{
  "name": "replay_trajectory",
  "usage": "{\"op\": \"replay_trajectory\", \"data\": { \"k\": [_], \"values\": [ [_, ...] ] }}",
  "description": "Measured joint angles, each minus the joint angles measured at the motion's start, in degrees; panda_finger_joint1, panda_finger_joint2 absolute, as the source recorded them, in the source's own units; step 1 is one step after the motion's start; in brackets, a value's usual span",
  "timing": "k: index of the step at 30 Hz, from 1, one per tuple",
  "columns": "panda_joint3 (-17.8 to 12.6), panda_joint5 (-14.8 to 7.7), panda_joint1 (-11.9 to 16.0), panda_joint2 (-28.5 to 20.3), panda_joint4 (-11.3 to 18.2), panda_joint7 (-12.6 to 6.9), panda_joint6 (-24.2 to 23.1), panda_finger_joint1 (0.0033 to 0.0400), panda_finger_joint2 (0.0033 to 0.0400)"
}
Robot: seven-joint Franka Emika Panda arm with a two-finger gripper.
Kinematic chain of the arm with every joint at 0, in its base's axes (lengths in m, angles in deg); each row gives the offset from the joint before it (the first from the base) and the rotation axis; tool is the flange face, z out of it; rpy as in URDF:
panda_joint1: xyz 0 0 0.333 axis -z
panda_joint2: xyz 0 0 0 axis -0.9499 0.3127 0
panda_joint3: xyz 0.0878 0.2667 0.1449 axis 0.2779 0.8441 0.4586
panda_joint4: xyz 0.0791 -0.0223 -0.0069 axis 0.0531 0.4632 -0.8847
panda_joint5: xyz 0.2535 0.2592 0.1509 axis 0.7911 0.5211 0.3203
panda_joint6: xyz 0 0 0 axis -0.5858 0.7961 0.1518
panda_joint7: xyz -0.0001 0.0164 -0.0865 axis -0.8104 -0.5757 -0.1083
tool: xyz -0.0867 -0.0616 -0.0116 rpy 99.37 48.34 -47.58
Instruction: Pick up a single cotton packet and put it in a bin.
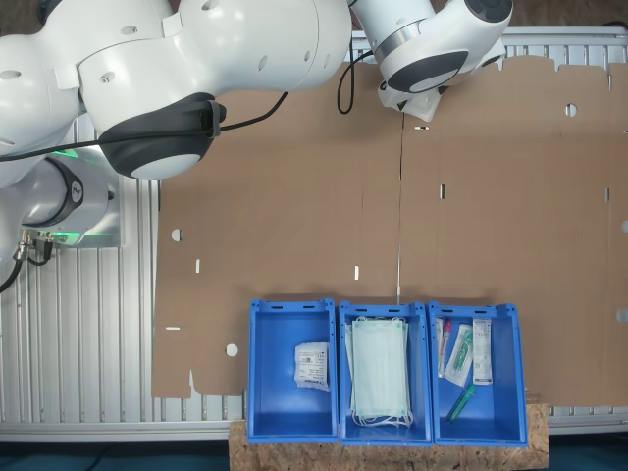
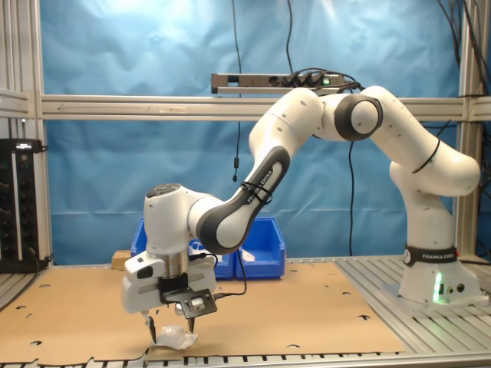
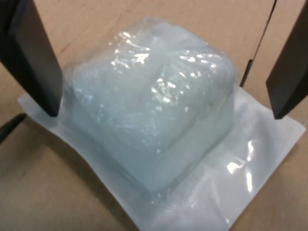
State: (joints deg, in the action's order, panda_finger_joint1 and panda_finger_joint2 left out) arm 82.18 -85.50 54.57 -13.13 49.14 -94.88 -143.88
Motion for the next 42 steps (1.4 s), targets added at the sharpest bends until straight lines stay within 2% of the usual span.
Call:
{"op": "replay_trajectory", "data": {
  "k": [23, 24, 32, 33, 38, 39, 42],
  "values": [
    [0.0, 0.0, 0.0, 0.0, 0.0, 0.0, 0.0, 0.04, 0.04],
    [0.0, 0.0, 0.0, 0.0, 0.0, 0.0, 0.0, 0.0292, 0.0292],
    [0.0, 0.0, 0.0, 0.0, -0.6, 0.0, 0.0, 0.0292, 0.0292],
    [0.0, 0.0, 0.0, 0.0, -0.6, 0.0, 0.0, 0.0129, 0.0129],
    [0.0, 0.0, 0.0, -0.1, -0.7, 0.0, 0.0, 0.0129, 0.0129],
    [0.0, 0.0, 0.0, -0.1, -0.7, 0.0, 0.0, 0.0044, 0.0044],
    [0.0, 0.0, 0.0, -0.1, -0.7, 0.0, 0.0, 0.0044, 0.0044]
  ]
}}
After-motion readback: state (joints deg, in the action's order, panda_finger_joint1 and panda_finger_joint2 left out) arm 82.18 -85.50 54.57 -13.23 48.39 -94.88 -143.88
